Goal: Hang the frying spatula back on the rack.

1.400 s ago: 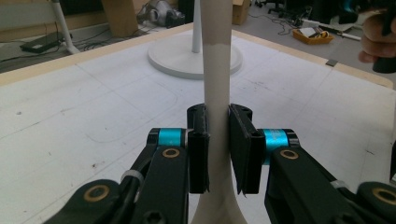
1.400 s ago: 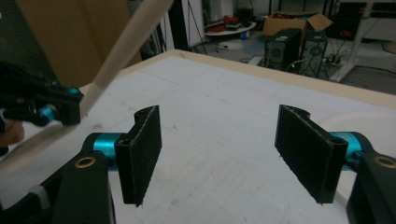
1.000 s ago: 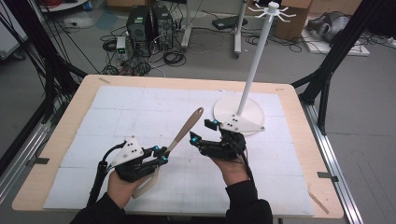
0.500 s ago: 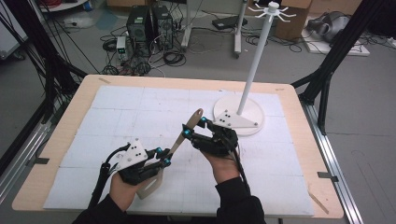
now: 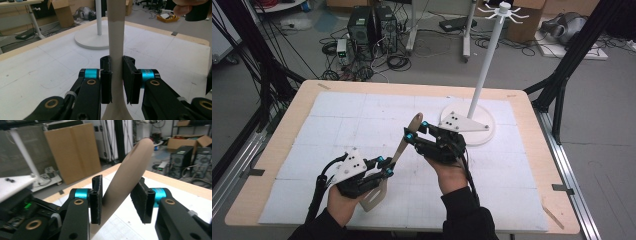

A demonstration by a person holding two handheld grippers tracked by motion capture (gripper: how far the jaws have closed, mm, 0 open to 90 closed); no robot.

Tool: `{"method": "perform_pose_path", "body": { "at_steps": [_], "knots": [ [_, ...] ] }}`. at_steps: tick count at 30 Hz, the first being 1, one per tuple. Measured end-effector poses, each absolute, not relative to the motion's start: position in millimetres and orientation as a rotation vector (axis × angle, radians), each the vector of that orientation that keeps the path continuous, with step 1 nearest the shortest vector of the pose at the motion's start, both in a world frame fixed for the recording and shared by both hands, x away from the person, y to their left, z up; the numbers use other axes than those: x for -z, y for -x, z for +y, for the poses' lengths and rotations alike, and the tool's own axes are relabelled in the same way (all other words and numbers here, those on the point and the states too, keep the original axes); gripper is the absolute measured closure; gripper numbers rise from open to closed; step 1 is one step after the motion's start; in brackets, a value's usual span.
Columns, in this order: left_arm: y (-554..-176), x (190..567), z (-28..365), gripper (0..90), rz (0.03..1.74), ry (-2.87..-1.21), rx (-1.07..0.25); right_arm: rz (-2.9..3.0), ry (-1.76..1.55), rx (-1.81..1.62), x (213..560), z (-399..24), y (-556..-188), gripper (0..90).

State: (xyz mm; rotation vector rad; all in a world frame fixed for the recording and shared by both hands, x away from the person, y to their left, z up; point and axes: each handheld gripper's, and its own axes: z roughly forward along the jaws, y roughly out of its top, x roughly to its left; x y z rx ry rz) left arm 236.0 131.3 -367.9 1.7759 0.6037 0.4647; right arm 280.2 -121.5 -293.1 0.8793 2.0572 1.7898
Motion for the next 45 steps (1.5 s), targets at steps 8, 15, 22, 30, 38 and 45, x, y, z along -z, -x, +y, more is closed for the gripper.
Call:
{"method": "perform_pose_path", "body": {
  "at_steps": [8,15,22,30,38,45],
  "knots": [
    [-236,365,133,77.2,0.563,-1.742,-0.429,2.107,-0.741,-1.88,280,-117,-274,69.9],
    [-237,363,136,76.0,0.546,-1.711,-0.403,2.156,-0.655,-1.943,271,-116,-273,72.7],
    [-245,357,155,60.2,0.624,-1.621,-0.381,2.154,-0.603,-1.976,258,-127,-276,73.3],
    [-258,354,190,49.4,0.702,-1.551,-0.406,2.104,-0.661,-2.002,248,-156,-288,73.3],
    [-263,361,215,34.8,0.728,-1.543,-0.468,2.063,-0.707,-1.936,233,-185,-301,73.3],
    [-265,370,224,16.9,0.771,-1.551,-0.498,2.074,-0.728,-1.846,209,-202,-321,73.3]
  ]
}}
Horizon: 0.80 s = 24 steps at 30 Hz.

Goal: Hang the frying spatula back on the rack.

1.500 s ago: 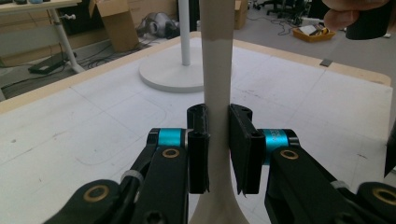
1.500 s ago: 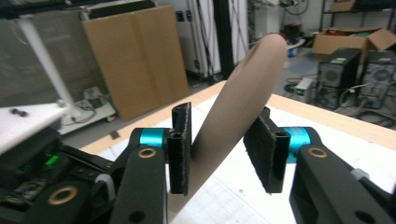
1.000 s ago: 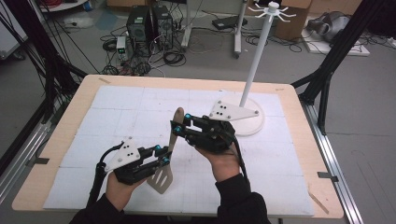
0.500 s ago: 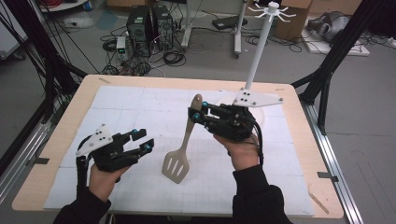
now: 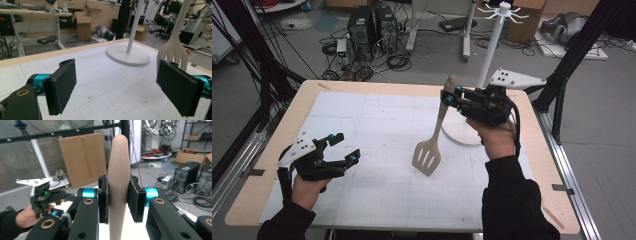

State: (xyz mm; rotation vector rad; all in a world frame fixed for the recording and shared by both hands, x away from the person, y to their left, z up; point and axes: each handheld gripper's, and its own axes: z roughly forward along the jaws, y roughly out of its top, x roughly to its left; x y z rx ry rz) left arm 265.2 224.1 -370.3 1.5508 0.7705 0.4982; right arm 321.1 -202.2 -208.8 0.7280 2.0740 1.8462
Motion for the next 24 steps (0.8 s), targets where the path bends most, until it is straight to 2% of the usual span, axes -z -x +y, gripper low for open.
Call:
{"method": "perform_pose_path", "body": {
  "at_steps": [15,24],
  "knots": [
    [-267,374,224,19.0,0.772,-1.562,-0.481,1.979,-0.83,-1.714,155,-221,-378,73.3],
    [-267,376,222,19.9,0.772,-1.565,-0.472,1.91,-0.951,-1.685,152,-242,-401,73.3]
  ]
}}
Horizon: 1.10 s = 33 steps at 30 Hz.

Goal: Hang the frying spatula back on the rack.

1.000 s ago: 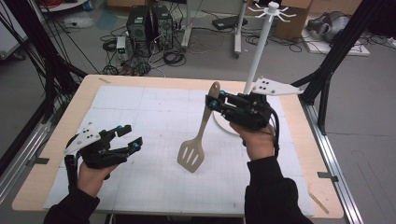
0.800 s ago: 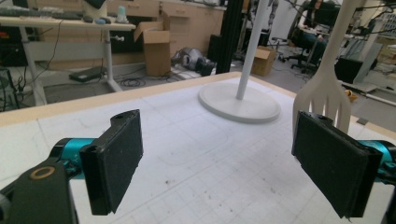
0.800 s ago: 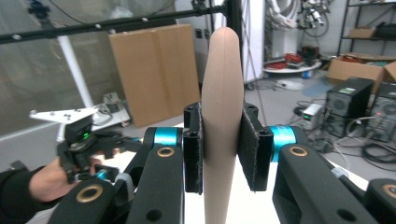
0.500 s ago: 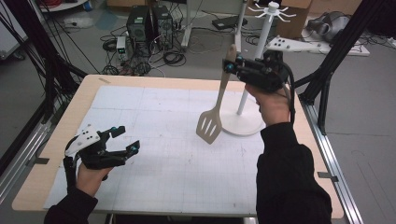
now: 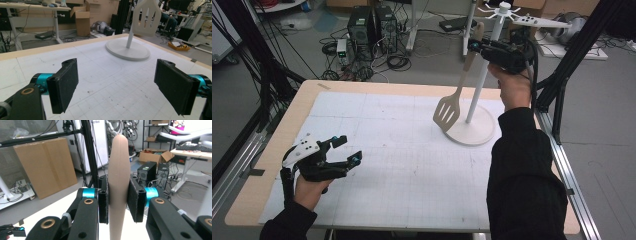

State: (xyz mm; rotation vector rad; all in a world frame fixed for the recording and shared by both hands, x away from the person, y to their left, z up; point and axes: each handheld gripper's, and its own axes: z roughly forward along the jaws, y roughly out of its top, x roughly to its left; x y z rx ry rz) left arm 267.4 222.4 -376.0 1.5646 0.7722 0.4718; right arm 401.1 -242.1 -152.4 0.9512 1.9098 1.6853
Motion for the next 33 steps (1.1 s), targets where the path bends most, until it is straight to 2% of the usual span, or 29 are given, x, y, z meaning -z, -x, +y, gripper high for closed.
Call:
{"method": "perform_pose_path", "body": {
  "at_steps": [14,29,30,33],
  "knots": [
    [-267,377,223,20.3,0.776,-1.566,-0.466,1.874,-1.008,-1.686,143,-244,-422,73.3],
    [-268,377,225,20.3,0.776,-1.575,-0.473,1.839,-1.092,-1.635,150,-256,-426,72.8],
    [-268,377,225,20.3,0.778,-1.576,-0.471,1.824,-1.089,-1.634,151,-256,-424,72.0],
    [-268,377,225,20.3,0.778,-1.576,-0.473,1.758,-1.086,-1.636,157,-259,-416,59.3]
  ]
}}
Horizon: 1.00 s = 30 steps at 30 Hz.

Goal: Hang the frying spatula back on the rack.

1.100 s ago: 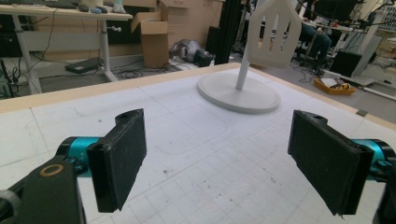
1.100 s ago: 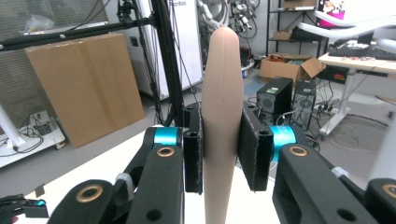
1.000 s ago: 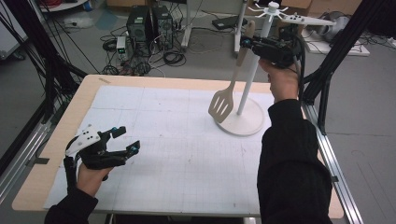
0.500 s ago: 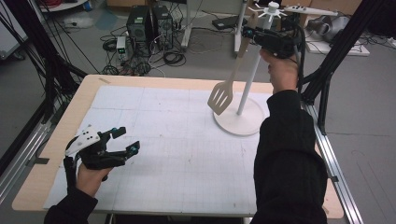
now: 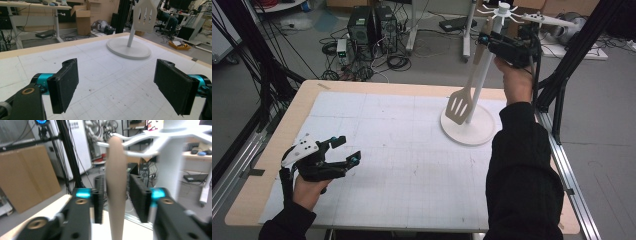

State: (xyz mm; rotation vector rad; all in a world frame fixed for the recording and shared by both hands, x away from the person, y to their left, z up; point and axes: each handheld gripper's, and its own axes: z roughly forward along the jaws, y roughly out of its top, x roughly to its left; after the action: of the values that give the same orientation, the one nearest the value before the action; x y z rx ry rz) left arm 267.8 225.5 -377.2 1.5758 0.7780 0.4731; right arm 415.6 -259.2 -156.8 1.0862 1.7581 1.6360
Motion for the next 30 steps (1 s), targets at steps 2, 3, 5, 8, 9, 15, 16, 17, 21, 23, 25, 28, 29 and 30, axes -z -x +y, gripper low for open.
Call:
{"method": "perform_pose_path", "body": {
  "at_steps": [2,3,5,8,9,15,16,17,21,23,25,28,29,30],
  "knots": [
    [-268,377,226,20.3,0.777,-1.58,-0.472,1.756,-1.083,-1.594,163,-262,-408,51.8],
    [-268,378,226,20.3,0.776,-1.581,-0.471,1.761,-1.072,-1.55,166,-263,-404,49.1],
    [-268,378,226,20.3,0.776,-1.579,-0.47,1.774,-1.048,-1.497,175,-267,-391,41.1],
    [-269,379,227,20.1,0.782,-1.583,-0.476,1.778,-1.012,-1.468,198,-275,-369,31.3],
    [-269,379,227,20.0,0.784,-1.583,-0.48,1.784,-1.01,-1.45,210,-280,-360,26.9],
    [-270,381,229,18.7,0.782,-1.545,-0.489,1.775,-1.068,-1.422,267,-300,-312,16.8],
    [-271,381,230,18.4,0.775,-1.541,-0.493,1.773,-1.07,-1.407,276,-303,-303,16.5],
    [-271,382,230,17.9,0.767,-1.537,-0.493,1.76,-1.066,-1.404,285,-305,-294,16.5],
    [-271,382,229,16.1,0.731,-1.522,-0.511,1.792,-1.061,-1.377,315,-311,-266,16.4],
    [-272,382,229,15.9,0.721,-1.514,-0.518,1.8,-1.056,-1.356,329,-313,-253,16.4],
    [-271,383,228,15.9,0.724,-1.519,-0.517,1.819,-1.051,-1.322,341,-314,-242,16.4],
    [-270,387,228,16.0,0.723,-1.549,-0.511,1.812,-1.07,-1.339,358,-315,-228,16.4],
    [-270,388,228,16.0,0.727,-1.544,-0.505,1.813,-1.073,-1.343,363,-315,-225,16.4],
    [-269,389,228,16.0,0.732,-1.541,-0.501,1.824,-1.07,-1.331,367,-315,-224,16.4]
  ]
}}
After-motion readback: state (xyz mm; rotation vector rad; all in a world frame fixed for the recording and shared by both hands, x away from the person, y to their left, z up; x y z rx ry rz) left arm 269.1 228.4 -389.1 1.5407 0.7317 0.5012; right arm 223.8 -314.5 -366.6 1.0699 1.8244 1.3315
